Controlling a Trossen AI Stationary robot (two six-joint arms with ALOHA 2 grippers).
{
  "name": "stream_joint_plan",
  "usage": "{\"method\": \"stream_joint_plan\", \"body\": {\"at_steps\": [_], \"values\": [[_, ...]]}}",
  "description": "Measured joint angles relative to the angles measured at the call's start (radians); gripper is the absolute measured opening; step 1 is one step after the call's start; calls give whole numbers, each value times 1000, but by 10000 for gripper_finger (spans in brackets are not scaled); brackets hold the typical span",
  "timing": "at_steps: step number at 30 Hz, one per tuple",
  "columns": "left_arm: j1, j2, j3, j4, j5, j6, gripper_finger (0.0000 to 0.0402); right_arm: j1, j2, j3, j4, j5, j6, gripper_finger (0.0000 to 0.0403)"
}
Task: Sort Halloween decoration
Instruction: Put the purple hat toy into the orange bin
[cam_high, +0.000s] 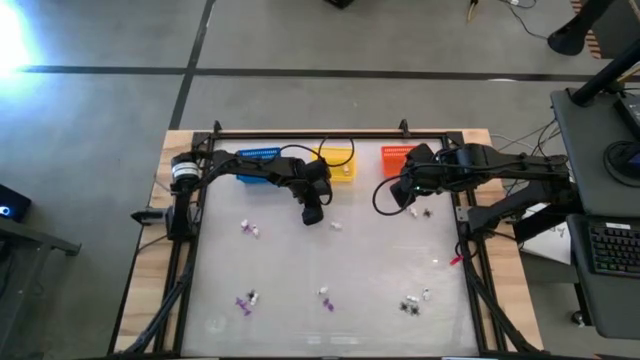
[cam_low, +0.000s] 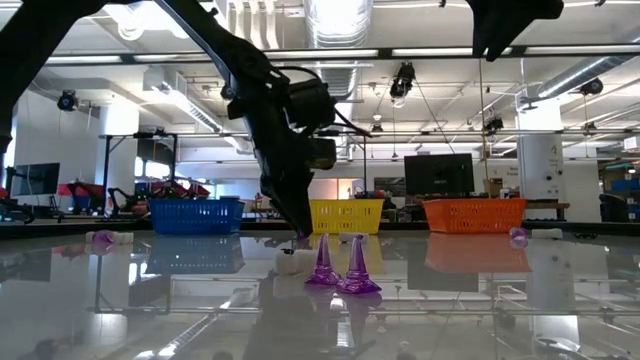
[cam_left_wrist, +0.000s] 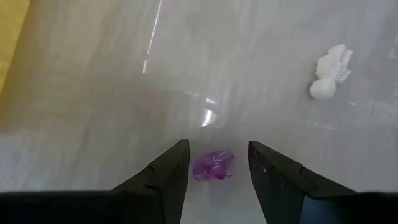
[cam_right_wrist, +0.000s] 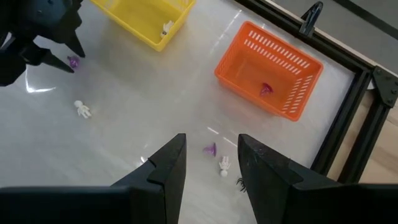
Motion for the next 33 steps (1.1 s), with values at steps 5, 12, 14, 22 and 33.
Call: {"method": "stream_joint_plan", "body": {"at_steps": [5,12,14,22,33], "values": [[0,0,-4,1,-1,1,124,0,0,0,0,-1,0,137],[1,0,-4,-37,-2,27,45,0,0,0,0,0,-5,137],[1,-1,-4,-50,4,33,20,0,0,0,0,0,-6,137],[-1,-19,13,-109,39,59,2,0,0,0,0,0,-7,137],[0,-114,39,-109,56,99,0,0,0,0,3,2,9,137]]}}
